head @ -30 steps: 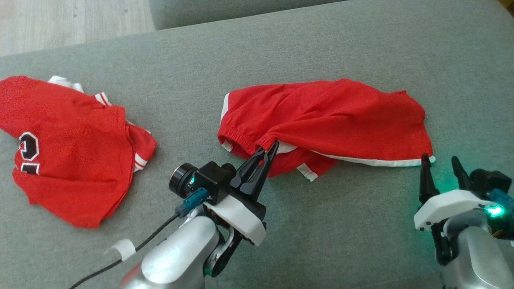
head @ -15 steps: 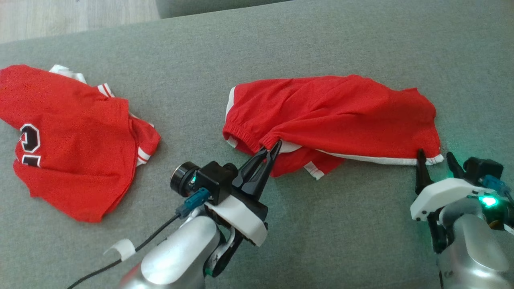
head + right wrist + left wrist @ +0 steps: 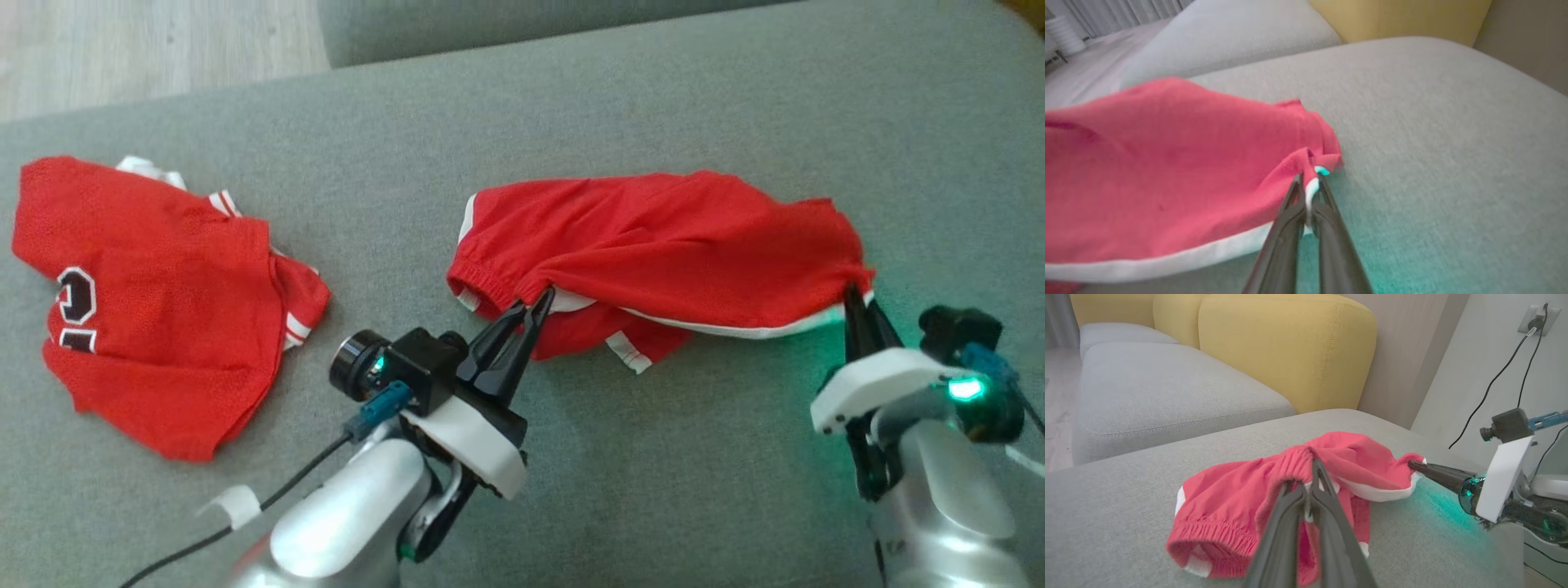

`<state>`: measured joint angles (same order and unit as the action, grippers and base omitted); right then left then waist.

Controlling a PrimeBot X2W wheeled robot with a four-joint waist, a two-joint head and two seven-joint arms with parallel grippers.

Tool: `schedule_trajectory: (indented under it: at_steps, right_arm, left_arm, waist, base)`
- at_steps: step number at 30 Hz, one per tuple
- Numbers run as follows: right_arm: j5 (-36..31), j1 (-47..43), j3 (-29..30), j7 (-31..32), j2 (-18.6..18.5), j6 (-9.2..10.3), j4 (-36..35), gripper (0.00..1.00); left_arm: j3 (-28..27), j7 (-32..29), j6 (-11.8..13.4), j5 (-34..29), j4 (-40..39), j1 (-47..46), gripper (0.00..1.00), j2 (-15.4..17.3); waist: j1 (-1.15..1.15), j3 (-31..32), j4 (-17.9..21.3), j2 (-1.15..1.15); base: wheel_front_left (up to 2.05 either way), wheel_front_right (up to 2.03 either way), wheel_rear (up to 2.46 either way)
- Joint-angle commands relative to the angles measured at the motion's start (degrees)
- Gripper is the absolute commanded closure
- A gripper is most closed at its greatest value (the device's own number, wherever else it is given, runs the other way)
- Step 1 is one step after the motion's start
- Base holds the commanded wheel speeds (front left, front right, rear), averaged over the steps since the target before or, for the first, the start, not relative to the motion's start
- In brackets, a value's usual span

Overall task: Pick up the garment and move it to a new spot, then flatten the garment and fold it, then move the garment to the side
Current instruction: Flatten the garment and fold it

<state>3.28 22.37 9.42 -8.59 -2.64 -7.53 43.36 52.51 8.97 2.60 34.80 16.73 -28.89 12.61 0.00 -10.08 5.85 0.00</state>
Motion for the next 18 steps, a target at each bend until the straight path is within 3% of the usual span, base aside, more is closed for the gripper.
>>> schedule_trajectory:
  at_steps: [1, 8, 14, 18]
  right_arm:
    - [0.55, 1.66, -1.89, -0.88, -0.24, 0.04, -2.55, 1.0]
    - [6.49, 4.02, -5.96, 1.47, -0.24, 0.04, -14.04, 1.0]
    - [7.63, 10.69, -8.85, 6.35, -0.24, 0.04, -24.21, 1.0]
    - [9.23, 17.82, -10.69, 7.46, -0.24, 0.04, -27.14, 1.0]
  left_arm:
    - [-2.17, -0.11, 0.48, 0.12, -1.69, -1.86, 1.0, 1.31]
    - [-3.92, -2.6, -0.19, -0.23, -3.07, -6.25, 1.0, 5.3]
    - [-6.04, -6.76, -3.21, -1.1, -3.28, -16.06, 1.0, 9.34]
    - [-8.45, -8.01, -4.76, -1.26, -0.91, -23.76, 1.0, 10.64]
  waist:
    - [0.0, 0.74, 0.2, 0.0]
    - [0.0, 4.24, 0.2, 0.0]
    - [0.0, 6.99, 0.44, 0.0]
    - [0.0, 8.7, 1.06, 0.0]
  base:
    - [0.0, 0.0, 0.0]
    - [0.0, 0.0, 0.0]
    - [0.0, 0.0, 0.0]
    - [0.0, 0.0, 0.0]
